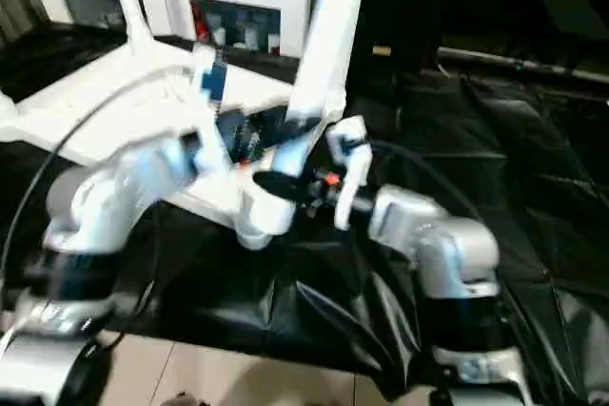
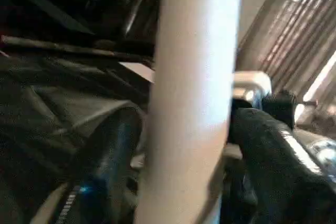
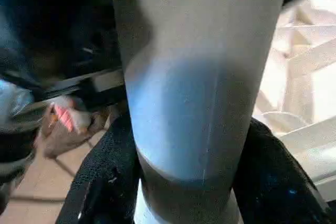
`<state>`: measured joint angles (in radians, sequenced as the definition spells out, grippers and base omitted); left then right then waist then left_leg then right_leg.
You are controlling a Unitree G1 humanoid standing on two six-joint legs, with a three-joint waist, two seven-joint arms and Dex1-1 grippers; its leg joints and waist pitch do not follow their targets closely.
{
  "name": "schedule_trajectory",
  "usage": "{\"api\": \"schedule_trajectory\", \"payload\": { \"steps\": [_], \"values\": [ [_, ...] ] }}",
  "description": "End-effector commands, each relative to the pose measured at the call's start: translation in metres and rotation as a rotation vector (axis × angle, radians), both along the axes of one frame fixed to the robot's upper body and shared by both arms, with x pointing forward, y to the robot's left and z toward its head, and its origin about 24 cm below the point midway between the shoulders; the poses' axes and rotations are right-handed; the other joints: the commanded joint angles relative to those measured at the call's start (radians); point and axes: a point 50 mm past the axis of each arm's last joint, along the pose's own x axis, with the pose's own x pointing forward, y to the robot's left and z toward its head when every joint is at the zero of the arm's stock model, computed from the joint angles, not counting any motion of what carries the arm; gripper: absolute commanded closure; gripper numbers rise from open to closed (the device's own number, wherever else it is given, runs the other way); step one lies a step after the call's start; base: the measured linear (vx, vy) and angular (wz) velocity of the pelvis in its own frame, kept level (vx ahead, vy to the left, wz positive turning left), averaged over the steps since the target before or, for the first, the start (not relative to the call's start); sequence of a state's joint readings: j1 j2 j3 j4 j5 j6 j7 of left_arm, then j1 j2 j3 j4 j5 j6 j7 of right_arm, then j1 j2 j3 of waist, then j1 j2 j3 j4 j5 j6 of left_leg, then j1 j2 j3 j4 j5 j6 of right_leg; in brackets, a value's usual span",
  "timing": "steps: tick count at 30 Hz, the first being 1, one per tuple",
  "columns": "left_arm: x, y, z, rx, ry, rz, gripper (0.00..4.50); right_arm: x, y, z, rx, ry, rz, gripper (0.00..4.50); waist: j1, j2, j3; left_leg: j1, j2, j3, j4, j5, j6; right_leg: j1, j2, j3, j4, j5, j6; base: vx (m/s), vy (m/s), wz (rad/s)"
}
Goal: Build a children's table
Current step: Pick table leg
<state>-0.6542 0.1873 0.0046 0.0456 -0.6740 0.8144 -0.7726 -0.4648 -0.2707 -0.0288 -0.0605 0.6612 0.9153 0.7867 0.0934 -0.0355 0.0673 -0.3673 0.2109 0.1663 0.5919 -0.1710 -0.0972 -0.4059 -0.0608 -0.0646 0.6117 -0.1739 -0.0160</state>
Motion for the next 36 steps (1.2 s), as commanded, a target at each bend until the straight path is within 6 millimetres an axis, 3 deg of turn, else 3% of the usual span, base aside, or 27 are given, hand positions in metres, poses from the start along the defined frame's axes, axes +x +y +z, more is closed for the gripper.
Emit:
{"api": "schedule_trajectory", "payload": {
  "steps": [1, 5, 17, 18, 19, 30, 31, 36],
  "values": [
    [-0.001, -0.002, 0.004, -0.007, -0.003, -0.028, 1.20, -0.005, 0.000, 0.003, -0.020, -0.017, 0.052, 2.59, 0.003, -0.007, -0.077, 0.007, 0.010, 0.008, -0.061, -0.124, 0.005, 0.061, -0.064, 0.044, -0.069, -0.216, -0.145, 0.000, 0.000, 0.00],
    [-0.001, -0.003, 0.001, 0.037, -0.017, -0.075, 1.49, -0.011, 0.000, -0.003, -0.097, -0.021, 0.122, 2.59, 0.005, -0.009, -0.075, 0.007, 0.011, 0.007, -0.062, -0.127, 0.001, 0.060, -0.063, 0.044, -0.074, -0.261, -0.114, 0.000, 0.000, 0.00],
    [0.006, -0.004, 0.010, -0.046, 0.020, -0.066, 2.54, -0.013, 0.001, -0.008, -0.159, -0.036, 0.155, 2.59, 0.008, -0.011, -0.080, 0.004, 0.010, 0.007, -0.057, -0.107, 0.008, 0.063, -0.065, 0.043, -0.068, -0.220, -0.138, 0.000, 0.000, 0.00],
    [0.006, -0.004, 0.009, -0.041, 0.029, -0.068, 2.57, -0.011, -0.001, -0.009, -0.168, -0.038, 0.144, 2.59, 0.007, -0.016, -0.080, 0.003, 0.009, 0.007, -0.057, -0.104, 0.011, 0.063, -0.064, 0.043, -0.067, -0.215, -0.139, 0.000, 0.000, 0.00],
    [0.005, -0.004, 0.009, -0.044, 0.030, -0.072, 2.60, -0.011, -0.001, -0.009, -0.170, -0.040, 0.143, 2.59, 0.008, -0.013, -0.080, 0.004, 0.010, 0.007, -0.057, -0.100, 0.012, 0.063, -0.065, 0.043, -0.066, -0.211, -0.141, 0.000, 0.000, 0.00],
    [0.014, 0.000, 0.017, -0.090, 0.017, 0.043, 2.64, -0.004, -0.002, -0.006, -0.203, -0.096, 0.088, 2.61, 0.013, -0.020, -0.080, 0.004, 0.011, 0.007, -0.057, -0.110, 0.007, 0.062, -0.066, 0.043, -0.069, -0.228, -0.131, 0.000, 0.000, 0.00],
    [0.015, 0.000, 0.018, -0.086, 0.006, 0.053, 2.64, 0.001, -0.001, -0.005, -0.201, -0.098, 0.044, 2.05, 0.013, -0.019, -0.080, 0.004, 0.011, 0.007, -0.057, -0.111, 0.006, 0.062, -0.065, 0.042, -0.069, -0.230, -0.131, 0.000, 0.000, 0.00],
    [0.019, 0.002, 0.027, -0.072, -0.095, 0.125, 2.65, 0.004, 0.001, -0.004, -0.187, -0.052, -0.011, 1.63, 0.010, -0.021, -0.081, 0.006, 0.012, 0.005, -0.060, -0.115, -0.002, 0.062, -0.063, 0.042, -0.069, -0.221, -0.122, 0.000, 0.000, 0.00]
  ]
}}
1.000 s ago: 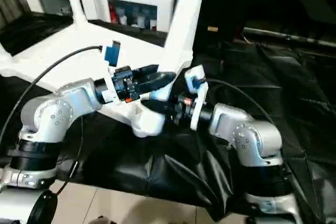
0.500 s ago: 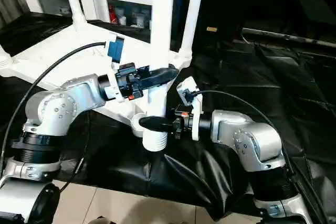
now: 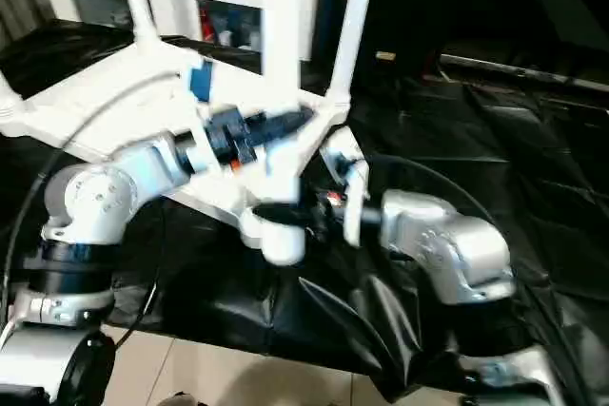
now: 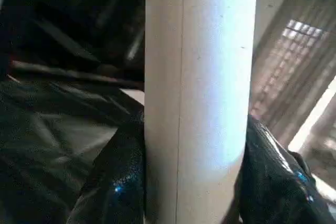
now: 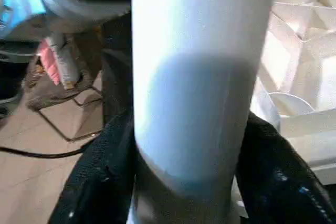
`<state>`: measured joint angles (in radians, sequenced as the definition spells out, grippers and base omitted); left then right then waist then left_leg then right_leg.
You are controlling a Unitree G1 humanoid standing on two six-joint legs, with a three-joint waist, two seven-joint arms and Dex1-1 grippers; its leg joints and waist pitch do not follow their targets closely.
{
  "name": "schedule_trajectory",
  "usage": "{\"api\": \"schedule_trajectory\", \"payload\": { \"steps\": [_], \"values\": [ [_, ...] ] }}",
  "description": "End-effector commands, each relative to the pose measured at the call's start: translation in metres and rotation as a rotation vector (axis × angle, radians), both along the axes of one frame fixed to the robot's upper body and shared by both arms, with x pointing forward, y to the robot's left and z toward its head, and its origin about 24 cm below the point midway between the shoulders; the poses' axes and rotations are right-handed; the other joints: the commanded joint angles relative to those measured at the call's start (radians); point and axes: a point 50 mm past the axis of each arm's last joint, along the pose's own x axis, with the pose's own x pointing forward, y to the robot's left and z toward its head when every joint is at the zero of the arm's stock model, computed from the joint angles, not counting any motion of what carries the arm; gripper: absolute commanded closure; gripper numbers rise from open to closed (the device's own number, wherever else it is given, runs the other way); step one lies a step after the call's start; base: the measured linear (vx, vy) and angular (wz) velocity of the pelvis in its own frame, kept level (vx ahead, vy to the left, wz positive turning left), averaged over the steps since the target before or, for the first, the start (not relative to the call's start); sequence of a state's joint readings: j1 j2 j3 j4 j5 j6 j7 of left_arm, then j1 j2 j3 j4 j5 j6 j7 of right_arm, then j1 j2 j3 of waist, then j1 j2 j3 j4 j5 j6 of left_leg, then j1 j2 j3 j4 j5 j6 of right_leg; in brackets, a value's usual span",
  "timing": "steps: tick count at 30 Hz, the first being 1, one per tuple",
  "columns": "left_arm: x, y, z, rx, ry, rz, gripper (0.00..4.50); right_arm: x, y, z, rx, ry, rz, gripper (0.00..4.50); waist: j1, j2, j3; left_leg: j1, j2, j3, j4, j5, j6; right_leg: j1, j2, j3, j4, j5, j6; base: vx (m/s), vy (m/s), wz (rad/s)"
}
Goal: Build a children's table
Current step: Pick table leg
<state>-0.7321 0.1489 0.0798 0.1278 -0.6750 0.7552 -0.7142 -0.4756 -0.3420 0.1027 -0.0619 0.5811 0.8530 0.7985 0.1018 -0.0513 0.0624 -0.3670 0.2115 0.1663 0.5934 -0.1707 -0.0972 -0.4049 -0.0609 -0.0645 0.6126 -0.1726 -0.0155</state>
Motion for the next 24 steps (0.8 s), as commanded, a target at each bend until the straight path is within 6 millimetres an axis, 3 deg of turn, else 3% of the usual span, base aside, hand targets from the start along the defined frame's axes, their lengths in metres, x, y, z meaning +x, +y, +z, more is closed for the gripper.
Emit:
{"api": "schedule_trajectory", "payload": {
  "steps": [1, 4, 5, 6, 8, 24],
  "values": [
    [0.002, -0.002, 0.011, 0.011, -0.104, 0.046, 2.65, 0.006, -0.005, 0.002, -0.021, 0.013, -0.094, 1.55, 0.002, -0.004, -0.076, 0.006, 0.012, 0.004, -0.062, -0.111, -0.003, 0.060, -0.064, 0.043, -0.070, -0.220, -0.121, 0.000, 0.000, 0.00],
    [0.001, -0.002, 0.012, -0.020, -0.121, 0.048, 2.65, 0.010, -0.002, 0.000, -0.048, 0.010, -0.125, 1.30, 0.001, -0.001, -0.078, 0.006, 0.011, 0.005, -0.061, -0.104, -0.013, 0.061, -0.064, 0.043, -0.065, -0.187, -0.132, 0.000, 0.000, 0.00],
    [-0.003, -0.005, 0.010, 0.001, -0.123, 0.008, 2.65, 0.011, 0.000, -0.001, -0.051, 0.009, -0.142, 1.24, 0.001, -0.007, -0.078, 0.006, 0.011, 0.006, -0.060, -0.104, -0.013, 0.061, -0.064, 0.043, -0.065, -0.184, -0.132, 0.000, 0.000, 0.00],
    [-0.005, -0.006, 0.010, 0.006, -0.122, -0.010, 2.65, 0.012, 0.000, -0.001, -0.050, 0.009, -0.151, 1.21, 0.000, -0.003, -0.078, 0.006, 0.011, 0.005, -0.062, -0.103, -0.013, 0.061, -0.065, 0.043, -0.061, -0.178, -0.137, 0.000, 0.000, 0.00],
    [-0.005, -0.007, 0.010, 0.010, -0.130, -0.011, 2.65, 0.014, 0.002, -0.001, -0.046, 0.012, -0.166, 1.21, 0.000, 0.001, -0.078, 0.007, 0.012, 0.005, -0.062, -0.109, -0.014, 0.060, -0.065, 0.044, -0.061, -0.173, -0.142, 0.000, 0.000, 0.00],
    [-0.008, -0.011, 0.002, 0.094, -0.153, -0.063, 2.65, 0.019, 0.001, 0.003, -0.072, 0.000, -0.176, 1.21, -0.001, -0.001, -0.077, 0.008, 0.011, 0.006, -0.062, -0.119, -0.023, 0.061, -0.064, 0.045, -0.062, -0.182, -0.131, 0.000, 0.000, 0.00]
  ]
}}
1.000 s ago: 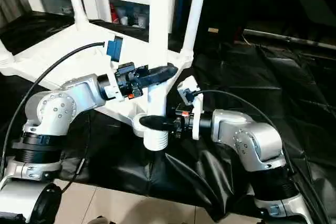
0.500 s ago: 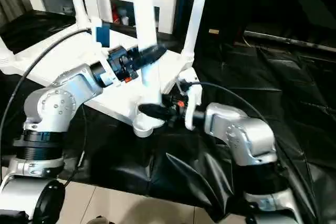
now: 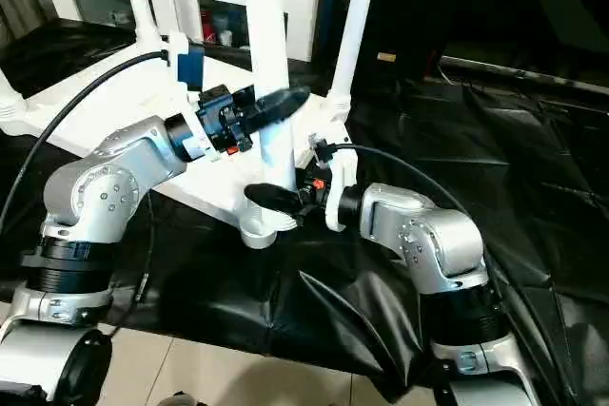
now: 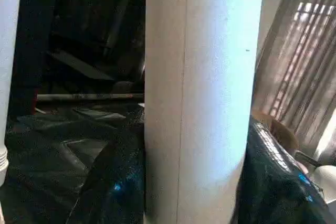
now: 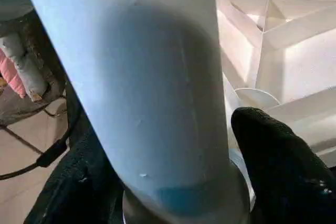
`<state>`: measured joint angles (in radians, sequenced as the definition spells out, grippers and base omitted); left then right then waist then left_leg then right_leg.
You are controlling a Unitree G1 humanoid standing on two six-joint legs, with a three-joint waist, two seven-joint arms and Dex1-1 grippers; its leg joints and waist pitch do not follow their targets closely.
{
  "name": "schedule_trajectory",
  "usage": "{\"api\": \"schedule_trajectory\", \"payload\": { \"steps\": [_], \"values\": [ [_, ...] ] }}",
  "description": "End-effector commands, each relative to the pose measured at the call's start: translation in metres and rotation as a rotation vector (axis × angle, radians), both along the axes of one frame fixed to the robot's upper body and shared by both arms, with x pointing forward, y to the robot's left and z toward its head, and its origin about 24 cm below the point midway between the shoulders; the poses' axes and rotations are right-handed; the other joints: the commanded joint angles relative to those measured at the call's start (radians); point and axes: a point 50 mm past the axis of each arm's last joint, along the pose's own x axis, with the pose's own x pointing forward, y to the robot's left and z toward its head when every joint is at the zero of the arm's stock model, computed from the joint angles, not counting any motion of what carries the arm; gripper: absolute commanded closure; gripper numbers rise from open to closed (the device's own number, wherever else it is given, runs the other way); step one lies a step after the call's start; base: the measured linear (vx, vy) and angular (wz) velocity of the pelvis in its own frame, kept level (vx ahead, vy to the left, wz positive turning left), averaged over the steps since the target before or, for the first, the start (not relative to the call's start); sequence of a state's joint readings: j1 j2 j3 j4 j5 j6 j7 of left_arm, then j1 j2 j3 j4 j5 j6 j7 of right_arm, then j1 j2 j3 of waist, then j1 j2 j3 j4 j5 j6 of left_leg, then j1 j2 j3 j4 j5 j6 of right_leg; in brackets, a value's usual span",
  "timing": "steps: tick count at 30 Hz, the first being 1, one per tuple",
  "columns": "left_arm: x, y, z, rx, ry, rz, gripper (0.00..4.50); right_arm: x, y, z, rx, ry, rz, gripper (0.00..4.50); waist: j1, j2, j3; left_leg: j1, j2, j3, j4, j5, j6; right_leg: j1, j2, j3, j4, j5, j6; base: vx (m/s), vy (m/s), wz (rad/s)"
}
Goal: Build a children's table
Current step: Pick table leg
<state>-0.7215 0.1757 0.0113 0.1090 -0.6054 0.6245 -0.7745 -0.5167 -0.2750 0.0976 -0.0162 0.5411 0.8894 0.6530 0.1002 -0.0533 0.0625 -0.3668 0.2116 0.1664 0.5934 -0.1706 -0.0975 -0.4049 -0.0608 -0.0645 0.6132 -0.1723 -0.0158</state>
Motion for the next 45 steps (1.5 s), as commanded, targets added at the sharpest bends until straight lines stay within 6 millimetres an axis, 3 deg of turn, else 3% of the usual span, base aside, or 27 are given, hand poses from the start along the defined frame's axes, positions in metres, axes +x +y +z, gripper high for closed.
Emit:
{"api": "schedule_trajectory", "payload": {
  "steps": [1, 19, 31, 42, 45],
  "values": [
    [-0.004, -0.008, -0.004, 0.051, -0.003, -0.053, 2.65, 0.007, -0.009, 0.007, -0.031, -0.040, -0.047, 1.21, 0.000, 0.000, -0.077, 0.007, 0.011, 0.006, -0.063, -0.117, -0.022, 0.061, -0.064, 0.045, -0.063, -0.182, -0.130, 0.000, 0.000, 0.00],
    [-0.001, -0.008, -0.004, 0.079, -0.001, -0.060, 2.65, 0.004, -0.009, 0.008, -0.033, -0.087, 0.016, 1.21, 0.002, -0.003, -0.077, 0.007, 0.011, 0.006, -0.061, -0.116, -0.014, 0.061, -0.065, 0.044, -0.063, -0.191, -0.134, 0.000, 0.000, 0.00],
    [-0.001, -0.011, 0.000, 0.047, 0.000, -0.059, 2.65, 0.002, -0.008, 0.002, -0.031, -0.049, 0.042, 2.33, 0.003, -0.007, -0.077, 0.006, 0.012, 0.007, -0.061, -0.113, -0.009, 0.061, -0.066, 0.044, -0.063, -0.196, -0.136, 0.000, 0.000, 0.00],
    [-0.001, -0.011, -0.002, 0.056, 0.003, -0.038, 2.65, 0.005, -0.012, -0.003, -0.055, -0.042, 0.013, 2.54, 0.002, -0.012, -0.077, 0.007, 0.012, 0.007, -0.060, -0.105, -0.009, 0.060, -0.066, 0.044, -0.062, -0.191, -0.134, 0.000, 0.000, 0.00],
    [0.000, -0.009, 0.000, 0.041, 0.004, -0.019, 1.95, 0.007, -0.012, -0.002, -0.050, -0.056, -0.001, 2.54, 0.002, -0.011, -0.077, 0.007, 0.012, 0.007, -0.060, -0.104, -0.010, 0.060, -0.065, 0.044, -0.061, -0.179, -0.138, 0.000, 0.000, 0.00]
  ]
}}
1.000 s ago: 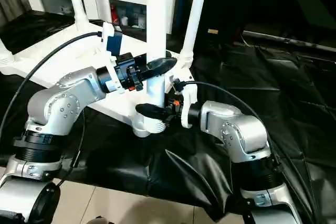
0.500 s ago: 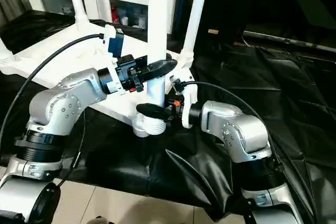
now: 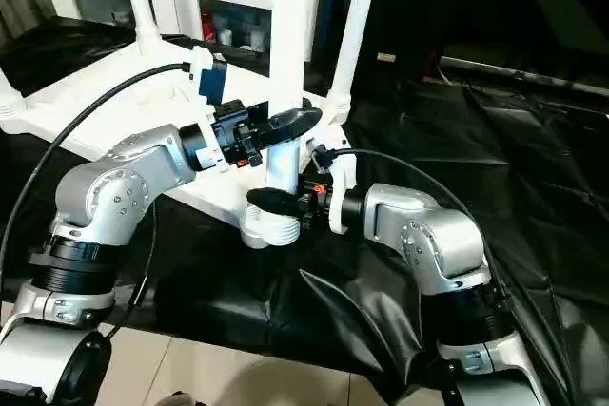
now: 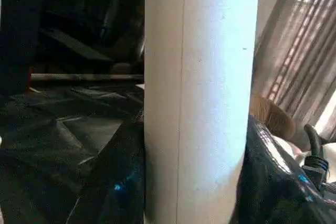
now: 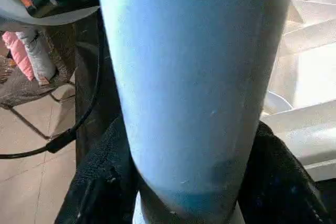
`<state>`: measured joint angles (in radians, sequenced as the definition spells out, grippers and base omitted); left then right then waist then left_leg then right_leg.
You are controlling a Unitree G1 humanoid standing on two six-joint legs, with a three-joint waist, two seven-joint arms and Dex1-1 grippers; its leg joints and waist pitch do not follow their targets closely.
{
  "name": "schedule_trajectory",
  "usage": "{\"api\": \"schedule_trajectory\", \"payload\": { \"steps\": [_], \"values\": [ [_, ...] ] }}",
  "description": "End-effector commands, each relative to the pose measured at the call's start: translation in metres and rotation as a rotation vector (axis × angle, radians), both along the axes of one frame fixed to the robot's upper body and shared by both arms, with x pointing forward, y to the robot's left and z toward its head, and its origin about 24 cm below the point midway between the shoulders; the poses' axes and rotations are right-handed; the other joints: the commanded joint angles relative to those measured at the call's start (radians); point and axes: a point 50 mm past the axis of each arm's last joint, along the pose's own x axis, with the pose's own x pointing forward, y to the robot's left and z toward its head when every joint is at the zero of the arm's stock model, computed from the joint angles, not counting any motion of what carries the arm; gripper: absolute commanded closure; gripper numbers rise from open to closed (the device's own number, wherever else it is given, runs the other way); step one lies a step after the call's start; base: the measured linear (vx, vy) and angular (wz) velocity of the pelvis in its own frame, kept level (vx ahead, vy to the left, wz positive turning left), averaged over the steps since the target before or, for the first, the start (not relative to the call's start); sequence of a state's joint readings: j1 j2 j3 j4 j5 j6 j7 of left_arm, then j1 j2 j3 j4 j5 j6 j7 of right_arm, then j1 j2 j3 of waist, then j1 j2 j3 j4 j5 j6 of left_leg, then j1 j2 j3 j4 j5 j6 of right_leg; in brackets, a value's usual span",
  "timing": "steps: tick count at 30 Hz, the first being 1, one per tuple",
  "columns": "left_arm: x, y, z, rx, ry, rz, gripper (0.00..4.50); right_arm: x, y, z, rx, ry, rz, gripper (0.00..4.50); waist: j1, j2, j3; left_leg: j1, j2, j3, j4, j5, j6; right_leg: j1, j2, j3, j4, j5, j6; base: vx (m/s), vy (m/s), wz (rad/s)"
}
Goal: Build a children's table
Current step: Pick table leg
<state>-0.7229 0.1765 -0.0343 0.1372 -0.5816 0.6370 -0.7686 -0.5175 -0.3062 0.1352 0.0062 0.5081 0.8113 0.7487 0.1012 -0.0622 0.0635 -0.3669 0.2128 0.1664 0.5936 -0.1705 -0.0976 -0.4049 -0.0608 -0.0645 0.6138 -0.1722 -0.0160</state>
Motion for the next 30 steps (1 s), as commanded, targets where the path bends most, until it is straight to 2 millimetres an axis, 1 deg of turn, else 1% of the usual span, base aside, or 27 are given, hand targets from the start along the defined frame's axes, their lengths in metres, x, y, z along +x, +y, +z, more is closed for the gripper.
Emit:
{"api": "schedule_trajectory", "payload": {
  "steps": [1, 2, 3, 6, 7, 8, 9, 10, 11, 12, 13, 14, 15, 16, 17, 18, 19, 20, 21, 22, 23, 24, 25, 26, 27, 28, 30],
  "values": [
    [0.000, 0.000, 0.012, -0.043, -0.030, -0.002, 1.92, 0.008, -0.010, 0.000, -0.030, -0.012, -0.080, 2.54, 0.001, -0.004, -0.078, 0.006, 0.011, 0.007, -0.060, -0.104, -0.011, 0.061, -0.066, 0.044, -0.061, -0.182, -0.139, 0.000, 0.000, 0.00],
    [0.001, 0.003, 0.016, -0.080, -0.028, 0.016, 1.86, 0.010, -0.010, 0.001, -0.020, -0.027, -0.094, 2.54, 0.000, -0.002, -0.078, 0.006, 0.011, 0.008, -0.060, -0.108, -0.016, 0.059, -0.067, 0.044, -0.062, -0.182, -0.145, 0.000, 0.000, 0.00],
    [0.002, 0.004, 0.017, -0.097, -0.027, 0.026, 1.68, 0.011, -0.010, 0.002, -0.015, -0.033, -0.100, 2.54, 0.000, -0.004, -0.078, 0.005, 0.010, 0.008, -0.059, -0.108, -0.017, 0.061, -0.067, 0.044, -0.062, -0.181, -0.148, 0.000, 0.000, 0.00],
    [0.006, 0.010, 0.024, -0.160, -0.101, 0.120, 1.49, 0.017, -0.010, 0.006, 0.039, -0.060, -0.160, 2.56, 0.001, -0.006, -0.077, 0.006, 0.010, 0.007, -0.060, -0.115, -0.017, 0.061, -0.066, 0.043, -0.064, -0.189, -0.144, 0.000, 0.000, 0.00],
    [0.007, 0.014, 0.027, -0.214, -0.101, 0.163, 1.41, 0.019, -0.011, 0.010, 0.076, -0.072, -0.194, 2.56, 0.001, -0.001, -0.078, 0.006, 0.011, 0.007, -0.060, -0.122, -0.019, 0.060, -0.068, 0.044, -0.065, -0.187, -0.144, 0.000, 0.000, 0.00],
    [0.007, 0.016, 0.028, -0.246, -0.093, 0.181, 1.35, 0.020, -0.011, 0.012, 0.097, -0.078, -0.210, 2.56, 0.000, -0.004, -0.078, 0.005, 0.011, 0.006, -0.060, -0.126, -0.022, 0.062, -0.069, 0.042, -0.063, -0.185, -0.148, 0.000, 0.000, 0.00],
    [0.009, 0.019, 0.028, -0.254, -0.095, 0.216, 1.35, 0.023, -0.011, 0.013, 0.120, -0.086, -0.242, 2.56, 0.002, -0.002, -0.079, 0.007, 0.012, 0.006, -0.061, -0.125, -0.021, 0.060, -0.067, 0.043, -0.062, -0.177, -0.147, 0.000, 0.000, 0.00],
    [0.010, 0.021, 0.028, -0.253, -0.097, 0.237, 1.35, 0.024, -0.011, 0.014, 0.133, -0.091, -0.263, 2.56, 0.003, 0.005, -0.079, 0.007, 0.012, 0.004, -0.061, -0.127, -0.023, 0.060, -0.068, 0.042, -0.061, -0.176, -0.147, 0.000, 0.000, 0.00],
    [0.014, 0.026, 0.024, -0.227, -0.078, 0.271, 1.35, 0.028, -0.013, 0.015, 0.147, -0.115, -0.325, 2.56, 0.002, 0.005, -0.080, 0.009, 0.011, 0.004, -0.061, -0.126, -0.024, 0.060, -0.064, 0.042, -0.060, -0.164, -0.144, 0.000, 0.000, 0.00],
    [0.014, 0.027, 0.023, -0.223, -0.075, 0.277, 1.35, 0.028, -0.013, 0.015, 0.148, -0.119, -0.334, 2.56, 0.001, 0.005, -0.079, 0.008, 0.012, 0.004, -0.062, -0.123, -0.027, 0.059, -0.066, 0.043, -0.059, -0.159, -0.141, 0.000, 0.000, 0.00],
    [0.022, 0.036, 0.009, -0.048, -0.069, 0.360, 1.35, 0.035, -0.020, 0.013, 0.124, -0.145, -0.454, 2.57, 0.000, 0.010, -0.079, 0.011, 0.010, 0.005, -0.063, -0.130, -0.033, 0.055, -0.063, 0.042, -0.062, -0.168, -0.130, 0.000, 0.000, 0.00],
    [0.024, 0.041, 0.000, 0.109, -0.124, 0.369, 1.35, 0.040, -0.025, 0.011, 0.061, -0.179, -0.530, 2.57, -0.001, 0.018, -0.078, 0.013, 0.010, 0.002, -0.065, -0.138, -0.038, 0.052, -0.062, 0.042, -0.061, -0.180, -0.122, 0.000, 0.000, 0.00],
    [0.023, 0.047, -0.009, 0.270, -0.199, 0.347, 1.35, 0.043, -0.031, 0.007, -0.019, -0.215, -0.585, 2.57, 0.000, 0.015, -0.077, 0.015, 0.008, -0.001, -0.069, -0.141, -0.043, 0.051, -0.061, 0.040, -0.072, -0.229, -0.079, 0.000, 0.000, 0.00],
    [0.021, 0.053, -0.019, 0.446, -0.250, 0.301, 1.35, 0.045, -0.037, 0.002, -0.074, -0.228, -0.626, 2.57, -0.001, 0.024, -0.079, 0.017, 0.007, -0.001, -0.068, -0.144, -0.056, 0.051, -0.059, 0.042, -0.064, -0.224, -0.073, 0.000, 0.000, 0.00],
    [0.020, 0.057, -0.025, 0.538, -0.273, 0.273, 1.35, 0.046, -0.041, 0.000, -0.099, -0.232, -0.646, 2.57, -0.005, 0.021, -0.077, 0.015, 0.007, 0.000, -0.071, -0.150, -0.068, 0.053, -0.058, 0.044, -0.065, -0.225, -0.064, 0.000, 0.000, 0.00],
    [0.018, 0.064, -0.032, 0.621, -0.282, 0.232, 1.35, 0.047, -0.046, -0.002, -0.093, -0.218, -0.687, 2.57, -0.002, 0.021, -0.079, 0.017, 0.006, -0.002, -0.071, -0.151, -0.072, 0.054, -0.060, 0.043, -0.064, -0.224, -0.063, 0.000, 0.000, 0.00],
    [0.018, 0.064, -0.032, 0.621, -0.282, 0.232, 1.35, 0.047, -0.046, -0.002, -0.093, -0.218, -0.687, 2.57, -0.006, 0.026, -0.079, 0.018, 0.008, 0.001, -0.069, -0.157, -0.078, 0.053, -0.062, 0.046, -0.056, -0.181, -0.096, 0.000, 0.000, 0.00],
    [0.016, 0.070, -0.038, 0.661, -0.255, 0.191, 1.35, 0.047, -0.052, -0.005, -0.080, -0.203, -0.722, 2.57, -0.004, 0.026, -0.080, 0.019, 0.009, 0.001, -0.069, -0.155, -0.077, 0.052, -0.062, 0.046, -0.056, -0.162, -0.107, 0.000, 0.000, 0.00],
    [0.015, 0.070, -0.040, 0.673, -0.253, 0.170, 1.35, 0.047, -0.052, -0.005, -0.079, -0.201, -0.721, 2.57, -0.004, 0.027, -0.081, 0.017, 0.010, 0.001, -0.070, -0.149, -0.074, 0.055, -0.062, 0.046, -0.049, -0.125, -0.132, 0.000, 0.000, 0.00],
    [0.010, 0.072, -0.047, 0.718, -0.232, 0.103, 1.35, 0.045, -0.053, -0.006, -0.077, -0.197, -0.713, 2.57, -0.002, 0.027, -0.081, 0.017, 0.010, 0.001, -0.069, -0.146, -0.071, 0.056, -0.063, 0.045, -0.049, -0.115, -0.140, 0.000, 0.000, 0.00],
    [0.010, 0.072, -0.047, 0.718, -0.232, 0.103, 1.35, 0.045, -0.053, -0.006, -0.077, -0.197, -0.713, 2.57, -0.002, 0.027, -0.080, 0.015, 0.010, 0.001, -0.070, -0.146, -0.068, 0.056, -0.063, 0.045, -0.045, -0.098, -0.154, 0.000, 0.000, 0.00],
    [0.007, 0.074, -0.051, 0.748, -0.223, 0.061, 1.01, 0.044, -0.053, -0.006, -0.078, -0.197, -0.710, 2.57, -0.003, 0.027, -0.080, 0.015, 0.010, 0.002, -0.069, -0.147, -0.068, 0.057, -0.063, 0.045, -0.045, -0.089, -0.160, 0.000, 0.000, 0.00],
    [0.004, 0.075, -0.057, 0.794, -0.194, 0.001, 1.01, 0.044, -0.054, -0.007, -0.082, -0.204, -0.712, 2.57, -0.003, 0.033, -0.079, 0.015, 0.009, 0.001, -0.070, -0.159, -0.067, 0.057, -0.064, 0.046, -0.046, -0.086, -0.170, 0.000, 0.000, 0.00],
    [0.002, 0.076, -0.061, 0.818, -0.175, -0.035, 1.01, 0.045, -0.054, -0.008, -0.087, -0.210, -0.718, 2.57, -0.004, 0.035, -0.079, 0.016, 0.008, 0.002, -0.069, -0.164, -0.067, 0.058, -0.063, 0.046, -0.045, -0.091, -0.171, 0.000, 0.000, 0.00],
    [0.002, 0.076, -0.061, 0.818, -0.175, -0.035, 1.01, 0.045, -0.054, -0.008, -0.087, -0.210, -0.718, 2.57, -0.006, 0.032, -0.078, 0.016, 0.008, 0.003, -0.070, -0.177, -0.067, 0.057, -0.064, 0.047, -0.048, -0.109, -0.170, 0.000, 0.000, 0.00],
    [0.004, 0.079, -0.069, 0.901, -0.186, -0.077, 0.94, 0.045, -0.054, -0.009, -0.087, -0.215, -0.720, 2.57, -0.006, 0.037, -0.076, 0.016, 0.006, 0.002, -0.070, -0.186, -0.065, 0.057, -0.064, 0.047, -0.054, -0.139, -0.164, 0.000, 0.000, 0.00],
    [0.007, 0.081, -0.073, 0.938, -0.193, -0.078, 0.62, 0.046, -0.054, -0.009, -0.087, -0.219, -0.722, 2.57, -0.009, 0.037, -0.076, 0.017, 0.007, 0.002, -0.070, -0.198, -0.068, 0.057, -0.064, 0.047, -0.055, -0.159, -0.161, 0.000, 0.000, 0.00]
  ]
}}
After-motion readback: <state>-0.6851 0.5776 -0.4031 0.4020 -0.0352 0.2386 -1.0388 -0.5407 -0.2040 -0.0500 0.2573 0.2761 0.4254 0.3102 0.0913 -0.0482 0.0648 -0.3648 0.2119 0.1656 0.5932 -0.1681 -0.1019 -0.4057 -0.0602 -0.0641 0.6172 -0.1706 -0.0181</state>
